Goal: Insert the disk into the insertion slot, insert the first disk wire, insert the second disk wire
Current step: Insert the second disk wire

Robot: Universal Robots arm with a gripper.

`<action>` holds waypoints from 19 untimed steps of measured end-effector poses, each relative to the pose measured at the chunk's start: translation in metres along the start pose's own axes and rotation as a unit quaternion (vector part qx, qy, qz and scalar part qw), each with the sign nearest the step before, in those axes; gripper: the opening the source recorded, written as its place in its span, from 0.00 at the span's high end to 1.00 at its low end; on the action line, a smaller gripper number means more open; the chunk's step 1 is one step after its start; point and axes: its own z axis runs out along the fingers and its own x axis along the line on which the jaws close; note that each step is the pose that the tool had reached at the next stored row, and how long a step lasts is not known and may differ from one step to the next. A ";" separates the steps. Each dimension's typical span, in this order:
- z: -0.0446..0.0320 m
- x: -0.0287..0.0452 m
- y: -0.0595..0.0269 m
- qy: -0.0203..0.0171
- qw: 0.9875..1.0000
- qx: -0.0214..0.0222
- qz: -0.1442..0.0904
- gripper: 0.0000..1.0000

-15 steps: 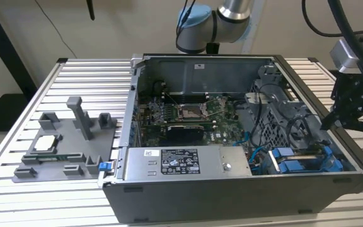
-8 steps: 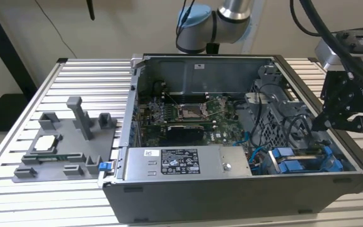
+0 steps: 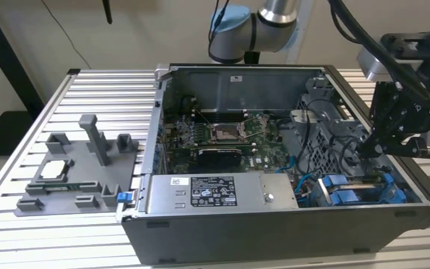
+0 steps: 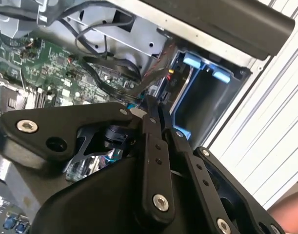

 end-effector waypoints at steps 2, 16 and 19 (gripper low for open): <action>-0.0020 0.0004 0.0046 0.003 1.000 0.000 -0.002 1.00; 0.0005 0.0014 0.0082 0.027 0.999 -0.006 -0.033 1.00; 0.0005 0.0014 0.0082 0.027 0.999 -0.006 -0.033 1.00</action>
